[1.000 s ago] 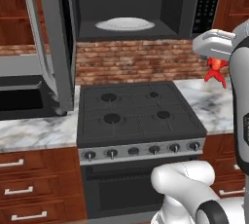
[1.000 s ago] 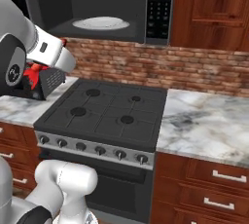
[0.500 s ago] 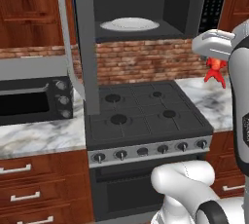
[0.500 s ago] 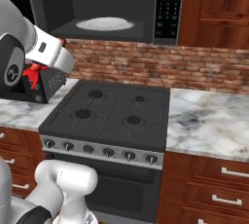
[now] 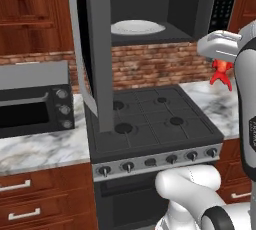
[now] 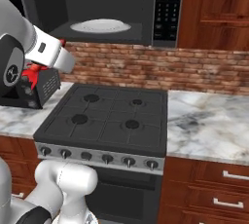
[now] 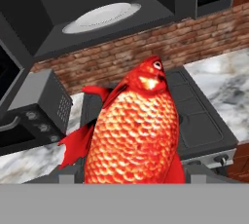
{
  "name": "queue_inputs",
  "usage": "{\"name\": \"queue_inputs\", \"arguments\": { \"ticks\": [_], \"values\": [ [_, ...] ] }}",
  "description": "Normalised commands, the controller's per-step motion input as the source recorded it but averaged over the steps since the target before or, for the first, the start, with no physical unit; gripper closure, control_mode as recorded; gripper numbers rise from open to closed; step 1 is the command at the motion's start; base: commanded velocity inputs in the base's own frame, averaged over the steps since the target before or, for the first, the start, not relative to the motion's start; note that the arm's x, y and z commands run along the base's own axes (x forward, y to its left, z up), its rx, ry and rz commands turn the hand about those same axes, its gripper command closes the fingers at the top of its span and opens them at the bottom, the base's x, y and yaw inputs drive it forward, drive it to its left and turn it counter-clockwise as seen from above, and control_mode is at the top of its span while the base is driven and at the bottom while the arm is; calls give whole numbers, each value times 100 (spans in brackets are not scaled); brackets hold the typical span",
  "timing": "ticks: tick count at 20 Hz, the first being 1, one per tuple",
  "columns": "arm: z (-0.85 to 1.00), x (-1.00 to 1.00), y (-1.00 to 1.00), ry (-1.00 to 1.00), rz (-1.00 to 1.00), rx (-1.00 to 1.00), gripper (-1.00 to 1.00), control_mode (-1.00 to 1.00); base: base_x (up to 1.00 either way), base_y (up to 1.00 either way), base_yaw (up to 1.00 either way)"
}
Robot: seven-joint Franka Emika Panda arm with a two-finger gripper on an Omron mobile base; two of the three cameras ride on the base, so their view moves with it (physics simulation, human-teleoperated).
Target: Transport the fish from the fridge to the microwave and turn on the microwave.
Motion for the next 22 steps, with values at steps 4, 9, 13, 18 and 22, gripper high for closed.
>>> {"name": "queue_inputs", "arguments": {
  "ticks": [4, 9, 13, 18, 22],
  "values": [
    [0, 0, 0, 0, 0, 0, 100, 100, 37, 13, -1],
    [0, 0, 0, 0, 0, 0, 100, 100, 18, 11, 0],
    [0, 0, 0, 0, 0, 0, 100, 100, 2, 0, 2],
    [0, 0, 0, 0, 0, 0, 100, 100, 5, 0, 8],
    [0, 0, 0, 0, 0, 0, 100, 100, 23, 0, 11]
  ]
}}
